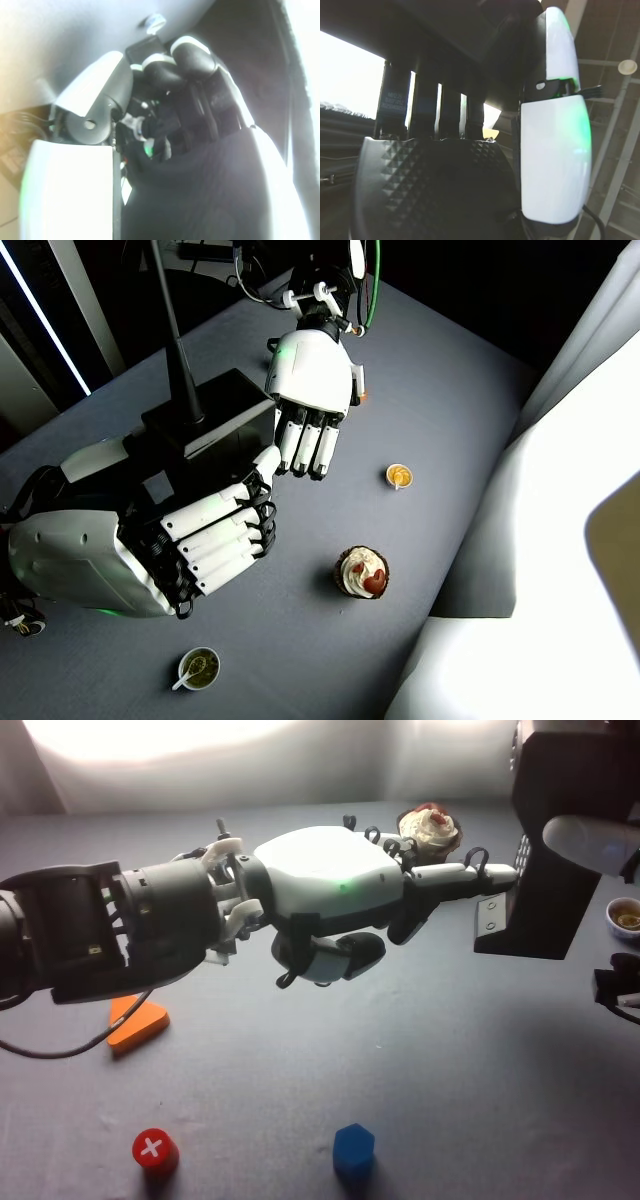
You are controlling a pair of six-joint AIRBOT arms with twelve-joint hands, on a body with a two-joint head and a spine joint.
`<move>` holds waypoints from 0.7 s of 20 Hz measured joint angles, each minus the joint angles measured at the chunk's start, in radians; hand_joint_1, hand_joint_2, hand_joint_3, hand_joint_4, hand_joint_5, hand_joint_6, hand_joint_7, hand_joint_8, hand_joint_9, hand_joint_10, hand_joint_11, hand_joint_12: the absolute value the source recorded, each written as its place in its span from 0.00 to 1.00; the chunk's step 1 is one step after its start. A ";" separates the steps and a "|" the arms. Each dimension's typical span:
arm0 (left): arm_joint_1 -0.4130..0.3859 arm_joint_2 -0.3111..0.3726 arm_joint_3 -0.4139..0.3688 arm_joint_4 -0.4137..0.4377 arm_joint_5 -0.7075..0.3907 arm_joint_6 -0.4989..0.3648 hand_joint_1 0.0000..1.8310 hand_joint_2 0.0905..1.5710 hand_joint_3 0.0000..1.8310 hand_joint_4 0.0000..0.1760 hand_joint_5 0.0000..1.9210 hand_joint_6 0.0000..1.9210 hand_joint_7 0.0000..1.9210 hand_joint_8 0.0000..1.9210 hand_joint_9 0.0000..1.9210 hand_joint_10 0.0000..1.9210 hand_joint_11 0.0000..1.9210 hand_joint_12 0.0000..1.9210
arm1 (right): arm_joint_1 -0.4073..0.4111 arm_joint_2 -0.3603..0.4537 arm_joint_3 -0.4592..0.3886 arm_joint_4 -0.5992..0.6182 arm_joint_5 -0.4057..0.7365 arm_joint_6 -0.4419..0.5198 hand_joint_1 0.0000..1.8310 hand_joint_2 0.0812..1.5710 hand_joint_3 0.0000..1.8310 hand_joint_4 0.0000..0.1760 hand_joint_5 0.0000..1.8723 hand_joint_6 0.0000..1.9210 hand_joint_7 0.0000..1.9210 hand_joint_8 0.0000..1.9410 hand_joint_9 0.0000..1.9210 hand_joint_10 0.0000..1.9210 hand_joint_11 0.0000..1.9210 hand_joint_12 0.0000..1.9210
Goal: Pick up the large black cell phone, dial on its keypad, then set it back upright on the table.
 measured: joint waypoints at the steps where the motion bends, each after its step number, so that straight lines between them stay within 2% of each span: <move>1: 0.004 0.011 -0.006 0.010 -0.013 -0.010 0.80 0.67 0.27 0.91 0.00 0.00 0.30 0.87 0.28 1.00 0.11 1.00 | 0.000 0.000 0.000 -0.003 0.001 0.000 0.68 0.71 0.00 0.00 0.52 0.43 0.49 0.65 0.49 0.57 0.49 0.76; 5: 0.008 0.079 -0.014 0.075 -0.058 -0.060 0.80 0.65 0.29 0.86 0.00 0.00 0.30 0.88 0.29 1.00 0.18 1.00 | 0.000 0.000 -0.004 -0.009 -0.002 0.000 0.67 0.71 0.00 0.00 0.52 0.44 0.49 0.64 0.50 0.56 0.49 0.76; 7: 0.013 0.106 -0.013 0.074 -0.067 -0.063 0.80 0.63 0.33 0.90 0.00 0.00 0.31 0.87 0.31 1.00 0.24 1.00 | 0.000 0.000 -0.004 -0.006 -0.002 0.000 0.67 0.71 0.00 0.00 0.51 0.46 0.49 0.63 0.51 0.54 0.50 0.73; 8: 0.023 0.111 -0.009 0.071 -0.076 -0.070 0.80 0.62 0.34 0.87 0.00 0.00 0.31 0.87 0.31 1.00 0.25 1.00 | 0.000 0.000 -0.004 -0.006 -0.002 0.000 0.67 0.71 0.00 0.00 0.51 0.47 0.49 0.62 0.51 0.54 0.50 0.73; 9: 0.035 0.113 -0.005 0.077 -0.074 -0.074 0.80 0.62 0.35 0.84 0.00 0.00 0.31 0.87 0.31 1.00 0.23 1.00 | 0.000 0.000 -0.004 -0.007 -0.002 0.000 0.73 0.71 0.00 0.00 0.49 0.47 0.45 0.60 0.48 0.67 0.49 0.73; 10: 0.040 0.111 0.002 0.090 -0.074 -0.078 0.80 0.61 0.36 0.87 0.00 0.00 0.31 0.87 0.31 1.00 0.24 1.00 | 0.000 0.000 -0.004 -0.007 -0.002 0.000 0.74 0.72 0.00 0.00 0.49 0.46 0.44 0.61 0.46 0.71 0.47 0.73; 11: 0.043 0.109 0.010 0.090 -0.076 -0.078 0.80 0.61 0.36 0.83 0.00 0.00 0.31 0.88 0.31 1.00 0.22 1.00 | 0.000 0.000 -0.004 -0.007 -0.002 0.000 0.75 0.70 0.00 0.00 0.51 0.44 0.46 0.58 0.48 0.67 0.46 0.69; 12: 0.042 0.105 0.020 0.087 -0.079 -0.077 0.80 0.60 0.36 0.85 0.00 0.00 0.31 0.88 0.31 1.00 0.24 1.00 | 0.000 0.000 -0.003 -0.006 -0.002 0.000 0.75 0.70 0.00 0.00 0.50 0.43 0.46 0.59 0.48 0.68 0.47 0.69; 13: 0.042 0.098 0.030 0.072 -0.082 -0.076 0.80 0.60 0.37 0.84 0.00 0.00 0.31 0.88 0.32 1.00 0.25 1.00 | 0.000 0.000 0.000 -0.009 -0.002 0.000 0.70 0.70 0.00 0.00 0.52 0.42 0.50 0.62 0.49 0.59 0.47 0.73; 14: 0.042 0.090 0.031 0.060 -0.074 -0.072 0.81 0.60 0.37 0.85 0.00 0.00 0.32 0.89 0.32 1.00 0.23 1.00 | 0.000 0.000 0.000 -0.007 -0.002 0.000 0.69 0.70 0.00 0.00 0.52 0.42 0.50 0.64 0.49 0.57 0.47 0.73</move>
